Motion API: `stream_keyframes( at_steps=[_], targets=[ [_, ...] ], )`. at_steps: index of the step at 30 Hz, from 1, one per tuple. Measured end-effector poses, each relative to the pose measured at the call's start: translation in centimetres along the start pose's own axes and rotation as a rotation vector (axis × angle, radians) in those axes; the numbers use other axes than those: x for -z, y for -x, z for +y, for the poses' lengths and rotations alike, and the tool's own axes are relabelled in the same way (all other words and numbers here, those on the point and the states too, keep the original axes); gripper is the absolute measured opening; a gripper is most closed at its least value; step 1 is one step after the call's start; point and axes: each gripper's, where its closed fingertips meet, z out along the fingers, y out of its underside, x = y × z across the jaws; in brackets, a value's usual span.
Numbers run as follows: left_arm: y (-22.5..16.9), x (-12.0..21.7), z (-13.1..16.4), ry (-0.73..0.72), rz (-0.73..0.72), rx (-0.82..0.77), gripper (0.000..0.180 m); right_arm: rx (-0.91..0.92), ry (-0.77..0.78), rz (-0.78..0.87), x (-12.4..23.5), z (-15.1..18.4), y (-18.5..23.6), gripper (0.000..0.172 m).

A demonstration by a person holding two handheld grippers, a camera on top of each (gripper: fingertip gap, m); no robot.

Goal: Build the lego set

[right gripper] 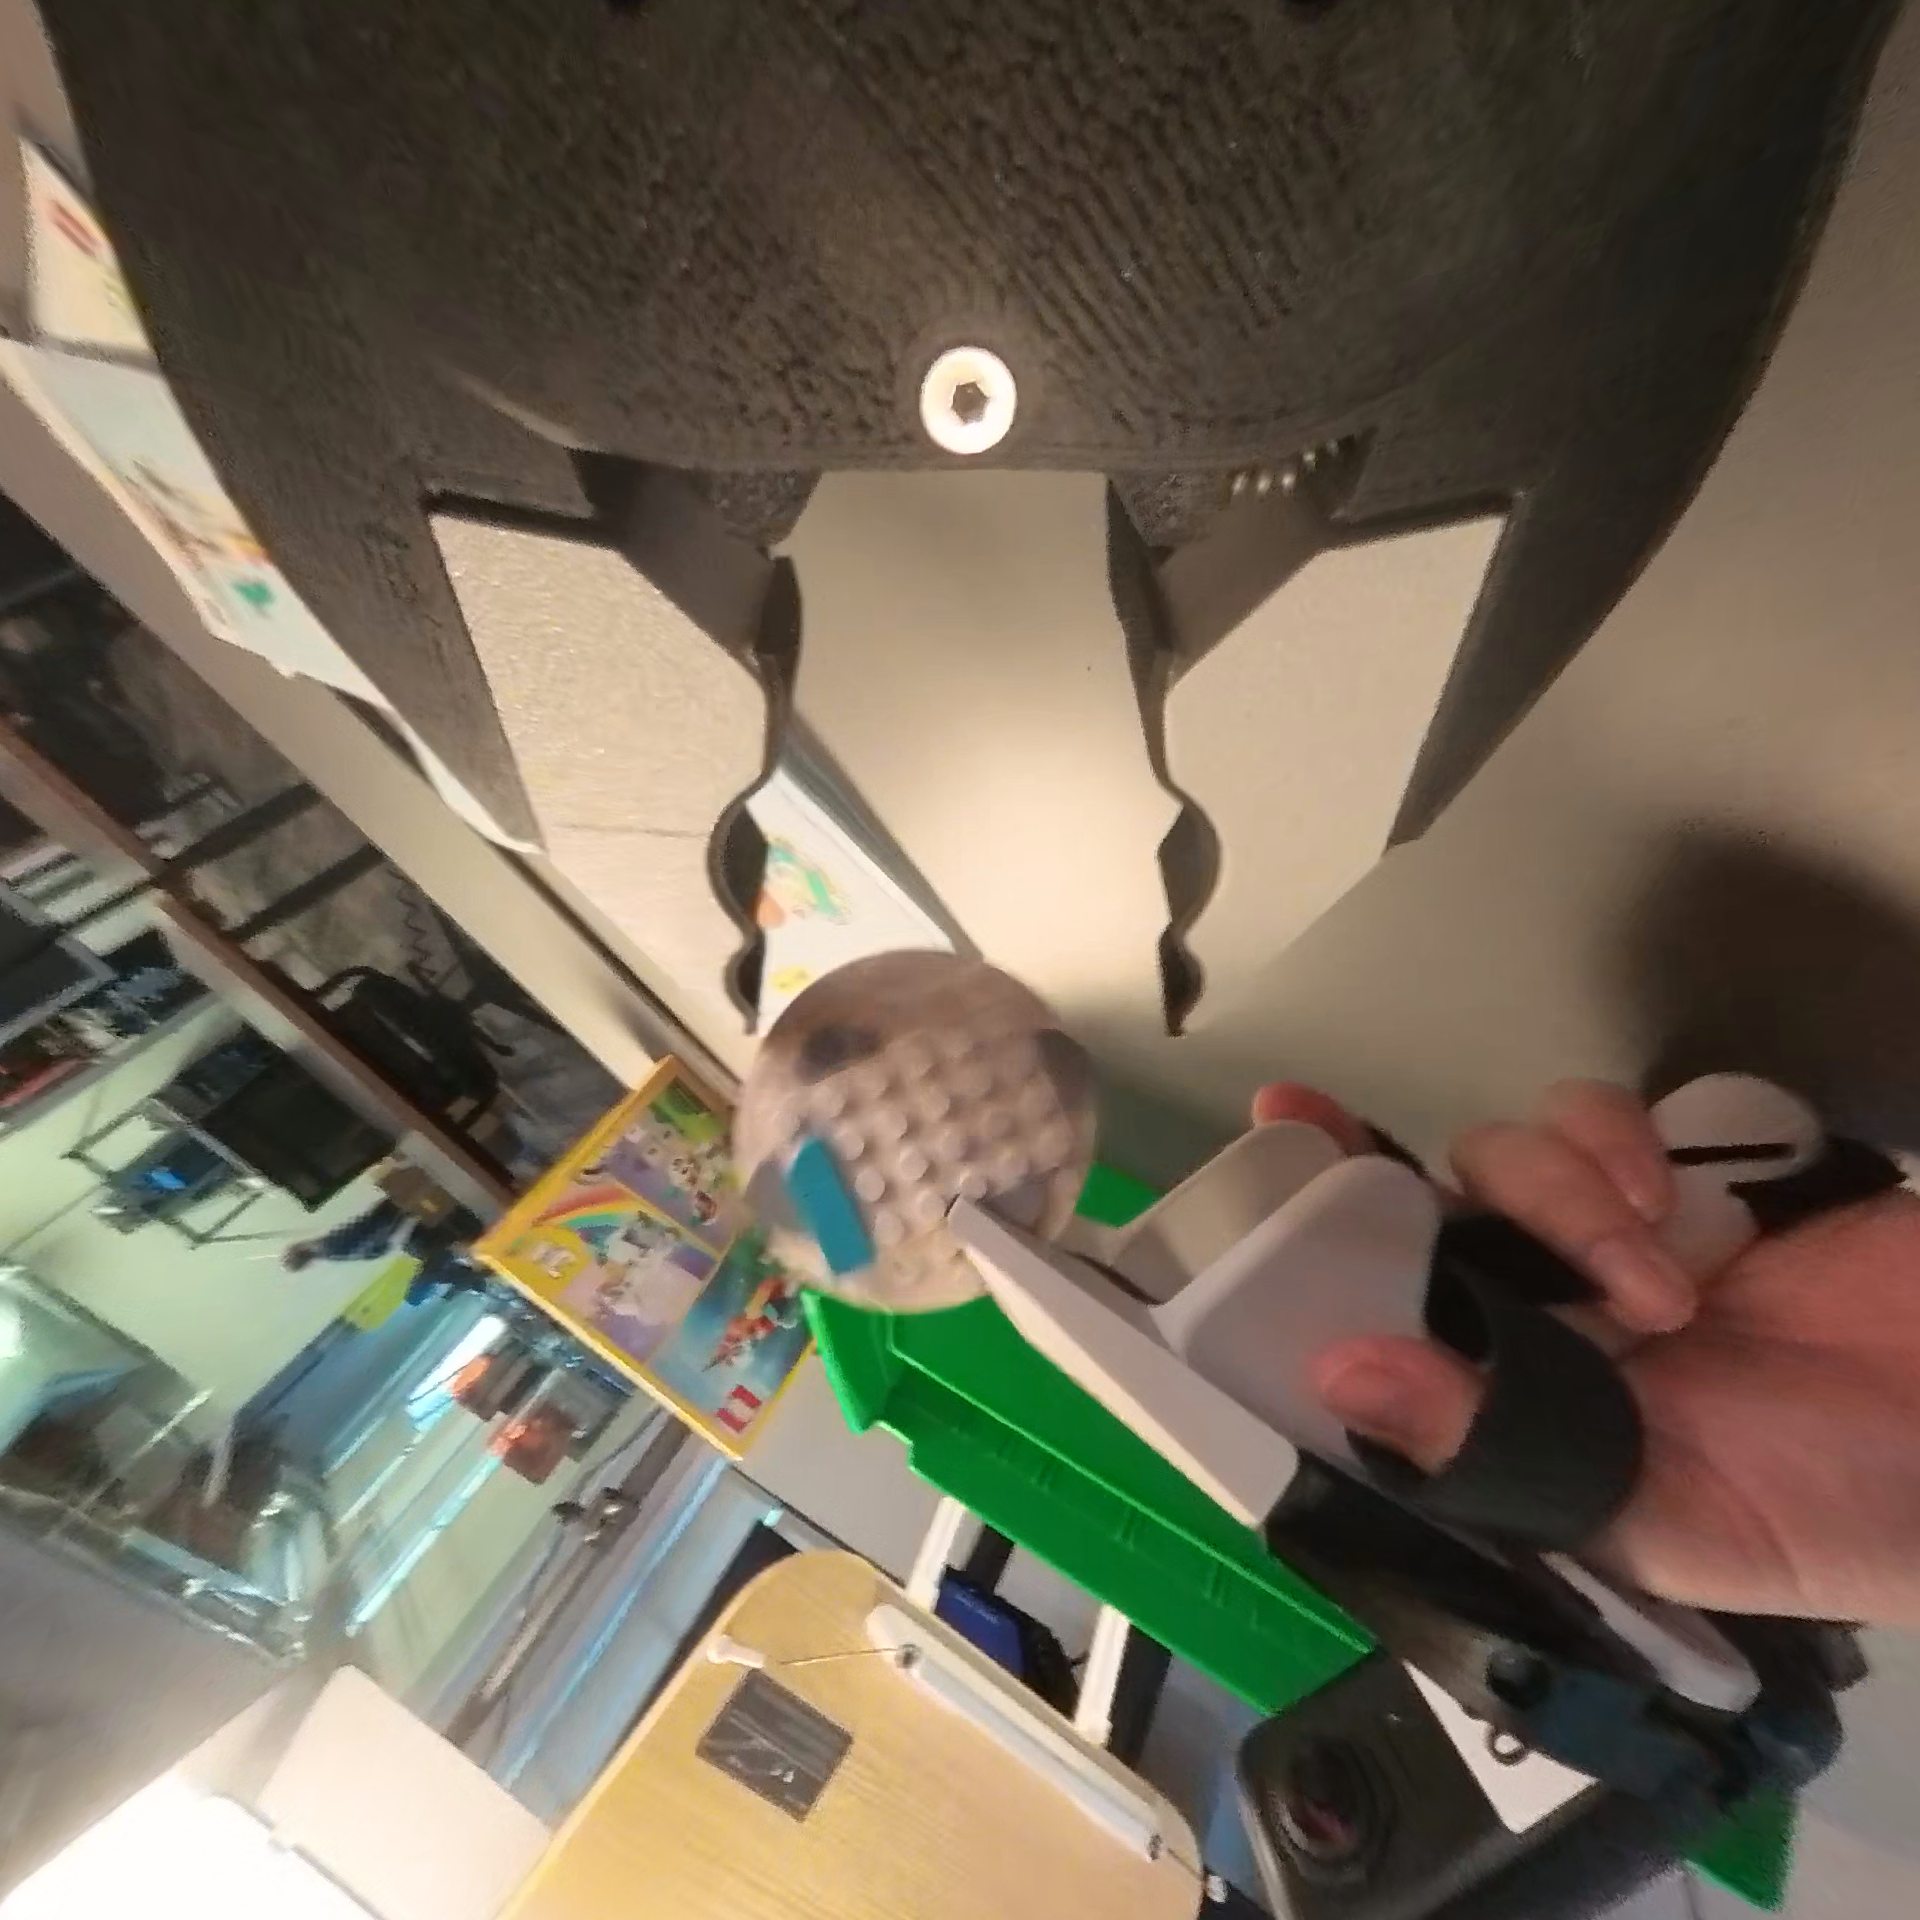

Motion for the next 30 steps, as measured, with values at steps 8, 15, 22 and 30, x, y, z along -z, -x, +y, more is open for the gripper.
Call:
stream_keyframes(
  at_steps=[8,15,22,30],
  targets=[
    [0.4,-0.8,2.5,0.144,-0.046,-0.050,0.002,0.309,0.085,0.081,-0.4,1.0,0.1,0.073],
    [1.6,-0.5,3.0,0.222,-0.126,-0.150,0.020,0.265,0.102,0.007,-0.3,1.7,0.8,0.071],
    [1.6,0.2,4.1,0.336,-0.082,-0.130,0.007,0.286,0.128,-0.046,-0.6,2.4,1.8,0.070],
    [2.4,0.5,3.9,0.344,-0.104,-0.127,0.025,0.306,0.117,-0.045,-0.7,2.3,2.0,0.070]
  ],
)
